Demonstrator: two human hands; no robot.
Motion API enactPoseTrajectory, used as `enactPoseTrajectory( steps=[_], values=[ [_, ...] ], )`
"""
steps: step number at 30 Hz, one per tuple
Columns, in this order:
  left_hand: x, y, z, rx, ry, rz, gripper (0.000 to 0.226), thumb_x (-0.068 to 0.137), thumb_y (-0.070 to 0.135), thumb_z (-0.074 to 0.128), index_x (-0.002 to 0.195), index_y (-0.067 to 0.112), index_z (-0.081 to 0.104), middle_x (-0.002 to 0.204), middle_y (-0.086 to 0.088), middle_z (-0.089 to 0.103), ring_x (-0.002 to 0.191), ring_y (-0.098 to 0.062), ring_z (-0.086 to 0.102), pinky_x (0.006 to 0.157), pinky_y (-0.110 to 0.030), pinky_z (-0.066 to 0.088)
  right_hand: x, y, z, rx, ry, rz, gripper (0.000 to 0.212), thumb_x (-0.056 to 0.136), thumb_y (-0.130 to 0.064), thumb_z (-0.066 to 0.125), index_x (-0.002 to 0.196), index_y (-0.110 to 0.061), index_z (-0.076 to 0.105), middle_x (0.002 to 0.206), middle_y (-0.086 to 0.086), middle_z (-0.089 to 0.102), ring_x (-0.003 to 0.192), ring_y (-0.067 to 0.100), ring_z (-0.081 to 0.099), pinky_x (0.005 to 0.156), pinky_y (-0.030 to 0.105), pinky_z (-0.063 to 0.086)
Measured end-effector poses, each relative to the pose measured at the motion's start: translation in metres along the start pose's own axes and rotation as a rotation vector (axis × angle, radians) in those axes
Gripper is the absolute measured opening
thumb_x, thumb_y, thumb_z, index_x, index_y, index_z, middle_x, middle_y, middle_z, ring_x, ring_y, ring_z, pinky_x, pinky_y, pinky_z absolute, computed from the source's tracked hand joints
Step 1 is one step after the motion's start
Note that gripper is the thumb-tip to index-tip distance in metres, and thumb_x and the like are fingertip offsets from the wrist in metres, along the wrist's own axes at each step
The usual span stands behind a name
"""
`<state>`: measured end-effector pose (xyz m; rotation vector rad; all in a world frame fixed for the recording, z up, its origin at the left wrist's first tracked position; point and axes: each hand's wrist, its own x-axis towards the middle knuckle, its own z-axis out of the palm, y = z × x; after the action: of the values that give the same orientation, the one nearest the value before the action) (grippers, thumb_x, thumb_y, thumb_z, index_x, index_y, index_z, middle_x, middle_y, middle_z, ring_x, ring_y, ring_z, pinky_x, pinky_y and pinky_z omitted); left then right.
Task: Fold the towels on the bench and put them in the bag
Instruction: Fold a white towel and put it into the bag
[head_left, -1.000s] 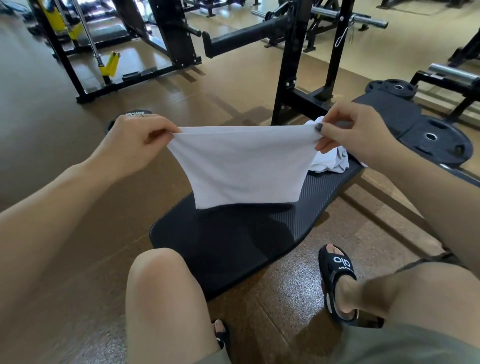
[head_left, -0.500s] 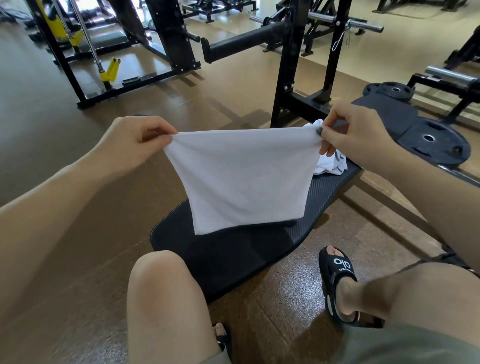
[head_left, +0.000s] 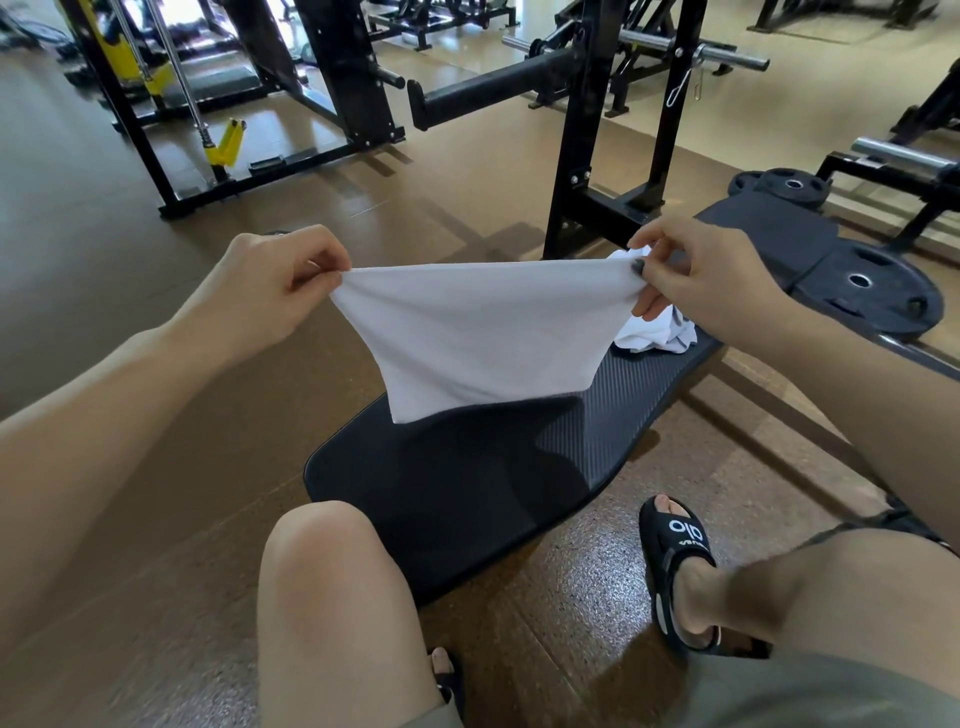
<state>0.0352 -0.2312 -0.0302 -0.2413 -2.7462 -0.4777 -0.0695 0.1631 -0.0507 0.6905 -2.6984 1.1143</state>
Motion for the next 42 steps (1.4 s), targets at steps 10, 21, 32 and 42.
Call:
enactPoseTrajectory(
  steps=[10, 21, 32, 42],
  values=[
    [0.001, -0.007, -0.005, 0.136, 0.09, 0.178, 0.024, 0.097, -0.001, 0.061, 0.115, 0.006, 0.075, 0.105, -0.008, 0.074, 0.095, -0.026, 0.068, 0.089, -0.035, 0.052, 0.011, -0.005, -0.001, -0.034, 0.017, -0.07, 0.015, 0.103, -0.002, 0.05, 0.1, -0.007, 0.064, 0.07, 0.003, 0.072, 0.059, 0.008, 0.071, 0.064, 0.01, 0.053],
    [-0.01, -0.01, 0.016, 0.331, 0.042, 0.162, 0.019, 0.1, 0.008, 0.056, 0.113, 0.014, 0.067, 0.109, -0.004, 0.066, 0.082, -0.038, 0.066, 0.066, -0.046, 0.055, 0.016, 0.005, 0.016, 0.109, 0.043, 0.092, 0.01, 0.102, -0.007, 0.054, 0.099, -0.006, 0.064, 0.083, 0.002, 0.077, 0.076, 0.003, 0.074, 0.073, 0.012, 0.055],
    [0.018, -0.023, 0.027, 0.474, 0.033, 0.071, 0.016, 0.099, 0.008, 0.056, 0.109, 0.016, 0.066, 0.104, -0.005, 0.06, 0.081, -0.037, 0.062, 0.057, -0.047, 0.052, 0.045, 0.019, 0.03, -0.003, -0.047, -0.011, 0.01, 0.095, -0.003, 0.059, 0.086, -0.009, 0.059, 0.079, 0.0, 0.076, 0.075, 0.002, 0.074, 0.065, 0.013, 0.053],
    [0.095, -0.052, 0.03, 0.649, 0.1, -0.042, 0.02, 0.09, -0.005, 0.057, 0.107, 0.005, 0.06, 0.102, -0.02, 0.055, 0.08, -0.044, 0.06, 0.057, -0.048, 0.045, 0.136, 0.018, 0.062, -0.093, 0.143, 0.011, 0.008, 0.097, -0.006, 0.054, 0.093, 0.001, 0.057, 0.093, 0.019, 0.07, 0.089, 0.026, 0.07, 0.069, 0.029, 0.051]
  ],
)
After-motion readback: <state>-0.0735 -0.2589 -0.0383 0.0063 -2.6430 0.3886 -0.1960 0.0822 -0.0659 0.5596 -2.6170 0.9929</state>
